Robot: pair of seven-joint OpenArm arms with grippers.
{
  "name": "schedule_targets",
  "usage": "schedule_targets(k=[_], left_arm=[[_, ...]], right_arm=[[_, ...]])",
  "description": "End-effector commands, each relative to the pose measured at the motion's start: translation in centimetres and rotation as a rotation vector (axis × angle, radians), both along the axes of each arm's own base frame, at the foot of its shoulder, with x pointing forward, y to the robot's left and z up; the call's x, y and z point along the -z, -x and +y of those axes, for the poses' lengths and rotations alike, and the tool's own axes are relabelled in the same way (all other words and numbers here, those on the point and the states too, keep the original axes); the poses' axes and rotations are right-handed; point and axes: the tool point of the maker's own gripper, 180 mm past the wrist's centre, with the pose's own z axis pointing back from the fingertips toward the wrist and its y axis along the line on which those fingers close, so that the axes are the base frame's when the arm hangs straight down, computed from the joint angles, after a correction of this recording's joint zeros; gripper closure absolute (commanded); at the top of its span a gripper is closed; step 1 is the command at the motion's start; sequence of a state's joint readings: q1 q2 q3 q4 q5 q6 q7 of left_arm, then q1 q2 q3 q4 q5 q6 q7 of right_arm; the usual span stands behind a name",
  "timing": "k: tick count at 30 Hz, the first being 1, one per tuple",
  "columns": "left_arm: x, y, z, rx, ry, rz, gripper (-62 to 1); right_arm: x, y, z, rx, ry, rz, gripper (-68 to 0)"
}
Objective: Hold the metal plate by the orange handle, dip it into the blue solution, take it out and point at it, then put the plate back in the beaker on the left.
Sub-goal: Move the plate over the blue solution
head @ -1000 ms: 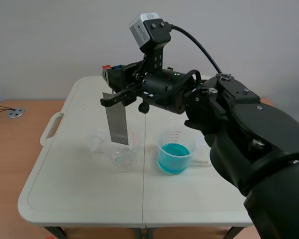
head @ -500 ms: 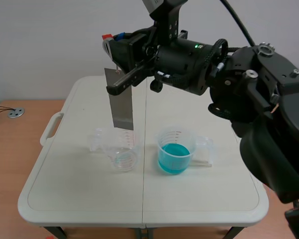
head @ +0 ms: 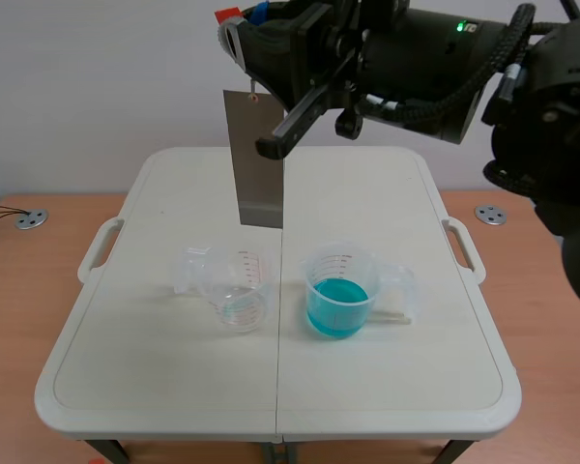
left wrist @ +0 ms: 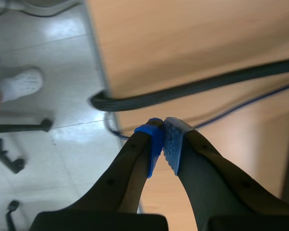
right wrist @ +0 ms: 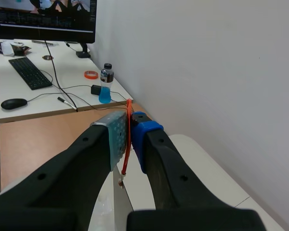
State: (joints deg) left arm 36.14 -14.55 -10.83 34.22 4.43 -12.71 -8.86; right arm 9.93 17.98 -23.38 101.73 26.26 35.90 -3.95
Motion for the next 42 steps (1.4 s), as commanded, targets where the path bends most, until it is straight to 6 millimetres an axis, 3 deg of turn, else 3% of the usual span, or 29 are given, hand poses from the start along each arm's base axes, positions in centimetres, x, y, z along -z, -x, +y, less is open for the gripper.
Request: schedule_targets(k=[1,5,11,20,25,30,38,42], left_arm=[[-0.7,-1.2,2.4,-0.021,-0.038,-0.035,-3.0],[-2.4,-3.9,5.9,-0.076,-0.077,-0.139,-3.0],[-6.7,-10.3,10.1,-0.105,-0.069,-0.365,-3.0],[-15.2,-20.7,11.8,0.046,0.051,-0.674,-3.0],[-20.1,-25.2,10.2,0.214,0.125,-0.808,-3.0],[-23.8,-28.5,6.5,0.369,0.23,-0.904,-3.0],[-27.1,-31.4,-0.5,0.631,0.318,-0.983,-3.0],[-27.2,-31.8,-4.1,0.756,0.342,-0.992,-3.0]], right_arm=[[-1.4,0.2,-0.5,-0.007,-0.017,-0.036,-1.3],[-1.6,0.6,-1.9,0.007,-0.009,-0.044,-1.3],[-1.6,1.2,-3.9,0.039,0.024,-0.067,-1.3],[-1.7,1.8,-6.5,0.058,0.02,-0.065,-1.3],[-1.9,1.7,-7.4,0.062,0.042,-0.076,-1.3],[-1.7,1.7,-7.6,0.063,0.053,-0.077,-1.3],[-0.9,0.8,-8.5,0.094,0.037,-0.049,-1.3],[-0.5,0.4,-9.0,0.105,0.019,-0.039,-1.3]])
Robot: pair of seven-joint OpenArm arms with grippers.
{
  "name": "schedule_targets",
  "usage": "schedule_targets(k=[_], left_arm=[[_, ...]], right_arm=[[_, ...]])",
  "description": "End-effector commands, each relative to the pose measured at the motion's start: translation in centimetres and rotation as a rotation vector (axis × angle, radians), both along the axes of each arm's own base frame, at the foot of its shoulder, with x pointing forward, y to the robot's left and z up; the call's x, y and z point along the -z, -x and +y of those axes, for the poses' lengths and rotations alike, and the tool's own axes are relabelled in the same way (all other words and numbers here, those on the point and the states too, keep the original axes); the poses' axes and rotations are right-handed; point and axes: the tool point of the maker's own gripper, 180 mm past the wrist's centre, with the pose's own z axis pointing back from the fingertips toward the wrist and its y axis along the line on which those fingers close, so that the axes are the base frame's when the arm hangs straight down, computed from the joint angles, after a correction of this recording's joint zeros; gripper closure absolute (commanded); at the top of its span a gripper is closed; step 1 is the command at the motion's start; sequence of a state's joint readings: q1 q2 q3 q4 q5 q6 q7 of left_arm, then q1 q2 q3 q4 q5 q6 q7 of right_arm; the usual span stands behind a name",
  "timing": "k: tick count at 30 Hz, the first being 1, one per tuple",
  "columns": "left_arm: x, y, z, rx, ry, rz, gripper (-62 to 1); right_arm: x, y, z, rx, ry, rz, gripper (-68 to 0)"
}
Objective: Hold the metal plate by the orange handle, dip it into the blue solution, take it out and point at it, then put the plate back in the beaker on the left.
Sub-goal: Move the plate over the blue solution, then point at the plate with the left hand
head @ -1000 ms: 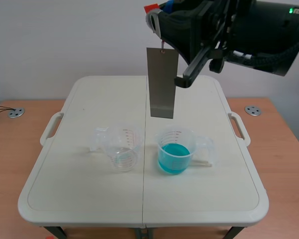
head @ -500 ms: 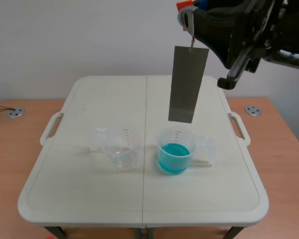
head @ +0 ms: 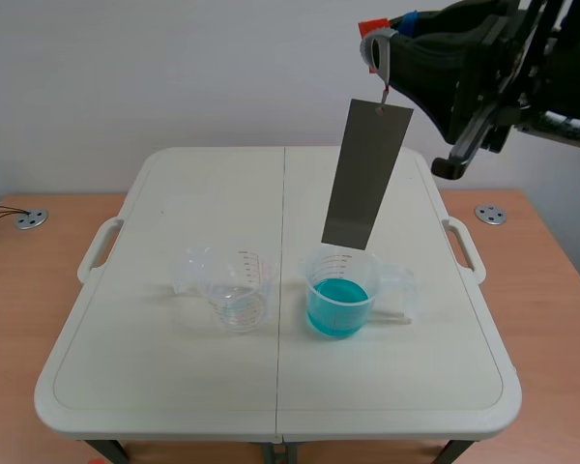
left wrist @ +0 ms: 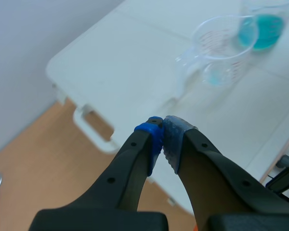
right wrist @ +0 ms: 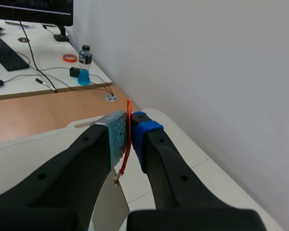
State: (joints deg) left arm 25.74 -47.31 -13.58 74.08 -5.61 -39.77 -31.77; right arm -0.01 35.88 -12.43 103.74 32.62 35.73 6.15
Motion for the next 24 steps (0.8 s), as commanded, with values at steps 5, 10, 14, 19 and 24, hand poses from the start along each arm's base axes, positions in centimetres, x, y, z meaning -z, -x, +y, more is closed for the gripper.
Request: schedule_targets(k=[5,10,14,19,24], left_arm=[[1.5,0.0,-4.5,0.099,0.014,-0.011,-2.9],[3.3,0.5,-8.5,0.184,0.029,0.008,-3.0],[3.7,0.0,-11.1,0.221,0.047,0.007,-3.0],[3.9,-1.2,-13.7,0.247,0.044,0.004,-3.0],[4.0,-1.6,-16.4,0.305,0.031,-0.011,-3.0]], right_arm=[[-1.3,-0.2,-0.2,0.001,-0.029,-0.033,-1.3],[-1.3,-0.2,-0.2,0.001,-0.029,-0.033,-1.3],[-1.3,-0.2,-0.1,0.002,-0.035,-0.032,-1.3],[-1.3,-0.2,-0.1,0.002,-0.037,-0.032,-1.3],[-1.3,-0.2,-0.1,0.002,-0.037,-0.032,-1.3]])
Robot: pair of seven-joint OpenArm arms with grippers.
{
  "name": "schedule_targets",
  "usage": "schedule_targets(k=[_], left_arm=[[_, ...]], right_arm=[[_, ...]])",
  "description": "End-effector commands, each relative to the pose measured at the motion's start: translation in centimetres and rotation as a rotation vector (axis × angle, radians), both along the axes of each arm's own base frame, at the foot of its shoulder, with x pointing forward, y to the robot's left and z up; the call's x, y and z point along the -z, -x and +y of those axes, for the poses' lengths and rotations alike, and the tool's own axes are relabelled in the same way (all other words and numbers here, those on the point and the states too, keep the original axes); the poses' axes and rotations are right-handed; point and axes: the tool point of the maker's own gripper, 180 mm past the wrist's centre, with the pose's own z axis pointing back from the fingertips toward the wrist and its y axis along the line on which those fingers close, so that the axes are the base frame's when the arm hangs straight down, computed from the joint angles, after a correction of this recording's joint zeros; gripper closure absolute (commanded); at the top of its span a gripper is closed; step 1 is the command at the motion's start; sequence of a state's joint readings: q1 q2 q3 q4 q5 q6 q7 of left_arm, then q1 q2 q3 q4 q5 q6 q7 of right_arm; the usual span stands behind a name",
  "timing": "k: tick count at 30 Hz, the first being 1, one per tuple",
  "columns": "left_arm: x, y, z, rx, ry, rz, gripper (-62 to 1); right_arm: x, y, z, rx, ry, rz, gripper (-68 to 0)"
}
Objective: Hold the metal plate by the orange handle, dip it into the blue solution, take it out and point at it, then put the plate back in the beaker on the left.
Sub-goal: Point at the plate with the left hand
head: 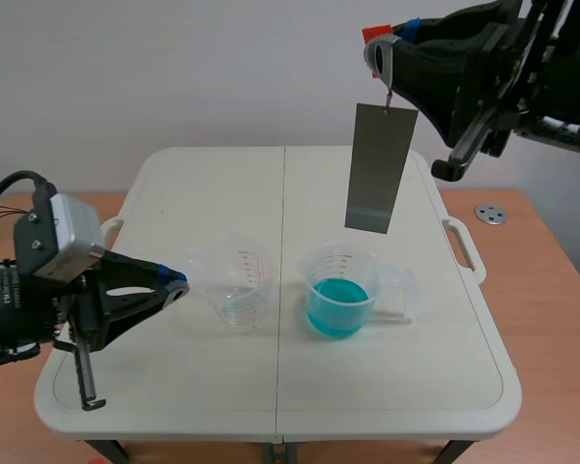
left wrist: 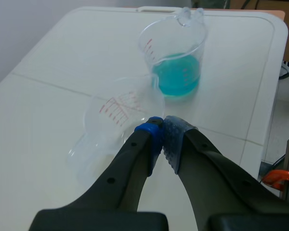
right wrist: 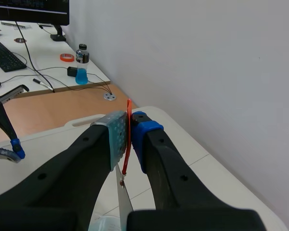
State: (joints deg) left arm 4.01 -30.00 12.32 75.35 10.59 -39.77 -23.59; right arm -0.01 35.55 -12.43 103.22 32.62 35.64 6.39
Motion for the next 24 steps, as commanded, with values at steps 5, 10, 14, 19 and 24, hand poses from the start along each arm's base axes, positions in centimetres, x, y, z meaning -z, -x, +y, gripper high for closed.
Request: schedule_targets(k=[5,10,14,19,24], left_arm=[[-0.2,-0.9,-2.3,0.029,-0.012,-0.008,-3.0],[-0.8,-1.9,-4.1,0.041,-0.008,-0.025,-3.0],[-1.0,-2.7,-5.1,0.031,-0.021,-0.032,-3.0],[-1.3,-3.9,-6.3,0.007,-0.036,-0.054,-3.0],[-1.8,-4.6,-7.6,0.008,-0.039,-0.069,-3.0]], right_arm=[[-1.4,0.0,0.0,-0.004,-0.028,-0.037,-1.3],[-1.4,0.0,0.0,-0.004,-0.029,-0.037,-1.3],[-1.4,0.0,0.0,-0.004,-0.028,-0.037,-1.3],[-1.4,0.0,0.0,-0.003,-0.026,-0.035,-1.3],[-1.4,0.0,0.0,-0.003,-0.026,-0.035,-1.3]])
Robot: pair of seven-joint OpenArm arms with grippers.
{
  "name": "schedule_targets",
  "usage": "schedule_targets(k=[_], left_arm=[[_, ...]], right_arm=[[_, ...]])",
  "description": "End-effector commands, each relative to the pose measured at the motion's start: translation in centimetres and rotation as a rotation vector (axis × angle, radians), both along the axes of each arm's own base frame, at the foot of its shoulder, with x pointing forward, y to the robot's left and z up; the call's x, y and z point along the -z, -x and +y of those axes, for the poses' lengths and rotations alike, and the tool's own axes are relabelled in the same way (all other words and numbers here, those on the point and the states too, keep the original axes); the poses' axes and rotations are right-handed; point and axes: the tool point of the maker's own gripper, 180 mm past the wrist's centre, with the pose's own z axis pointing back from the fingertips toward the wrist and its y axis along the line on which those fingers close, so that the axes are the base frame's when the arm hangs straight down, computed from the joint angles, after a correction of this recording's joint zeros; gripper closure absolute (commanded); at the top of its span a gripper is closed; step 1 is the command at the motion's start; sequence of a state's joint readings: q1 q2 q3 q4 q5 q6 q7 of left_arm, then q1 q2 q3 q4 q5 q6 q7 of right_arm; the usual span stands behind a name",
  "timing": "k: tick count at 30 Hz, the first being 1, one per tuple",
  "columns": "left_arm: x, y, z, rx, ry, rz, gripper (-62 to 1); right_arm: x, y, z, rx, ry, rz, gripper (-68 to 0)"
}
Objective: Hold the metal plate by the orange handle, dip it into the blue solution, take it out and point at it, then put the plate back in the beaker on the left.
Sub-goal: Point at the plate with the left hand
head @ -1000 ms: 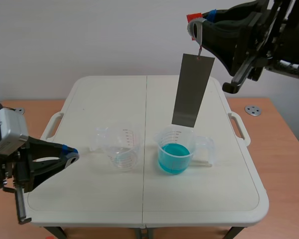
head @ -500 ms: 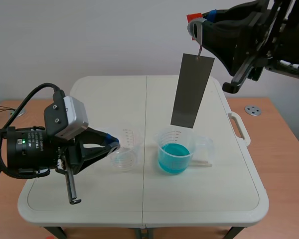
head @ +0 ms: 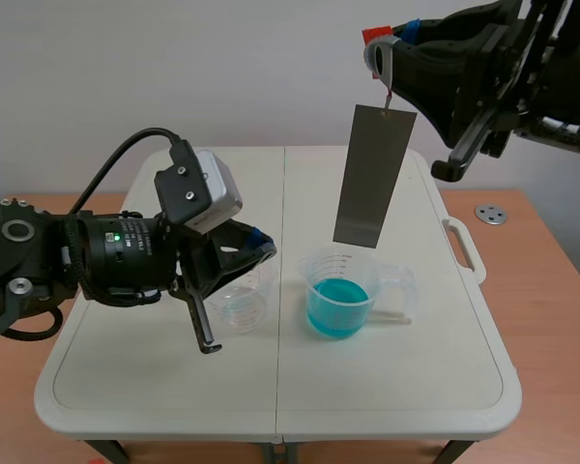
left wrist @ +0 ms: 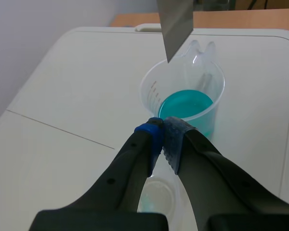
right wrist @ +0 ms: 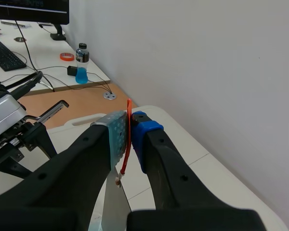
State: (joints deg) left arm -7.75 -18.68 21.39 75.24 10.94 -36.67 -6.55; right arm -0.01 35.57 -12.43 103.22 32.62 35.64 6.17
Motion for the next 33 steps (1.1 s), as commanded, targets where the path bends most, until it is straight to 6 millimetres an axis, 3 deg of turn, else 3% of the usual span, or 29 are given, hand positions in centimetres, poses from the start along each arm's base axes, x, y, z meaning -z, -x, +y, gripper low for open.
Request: schedule_targets(k=[1,17,29,33], left_arm=[[-0.8,-0.5,-0.5,-0.001,0.027,-0.014,-3.0],[-0.2,-3.6,-2.3,-0.071,0.058,0.012,-3.0],[0.0,-3.8,-2.2,-0.075,0.056,0.017,-3.0],[-0.2,-4.0,-1.0,-0.093,0.084,0.026,-3.0]], right_arm=[[-1.4,0.0,0.0,-0.004,-0.029,-0.037,-1.3],[-1.4,0.0,0.0,-0.005,-0.029,-0.037,-1.3],[-1.4,0.0,0.0,-0.005,-0.03,-0.037,-1.3],[-1.4,0.0,0.0,-0.005,-0.03,-0.037,-1.3]])
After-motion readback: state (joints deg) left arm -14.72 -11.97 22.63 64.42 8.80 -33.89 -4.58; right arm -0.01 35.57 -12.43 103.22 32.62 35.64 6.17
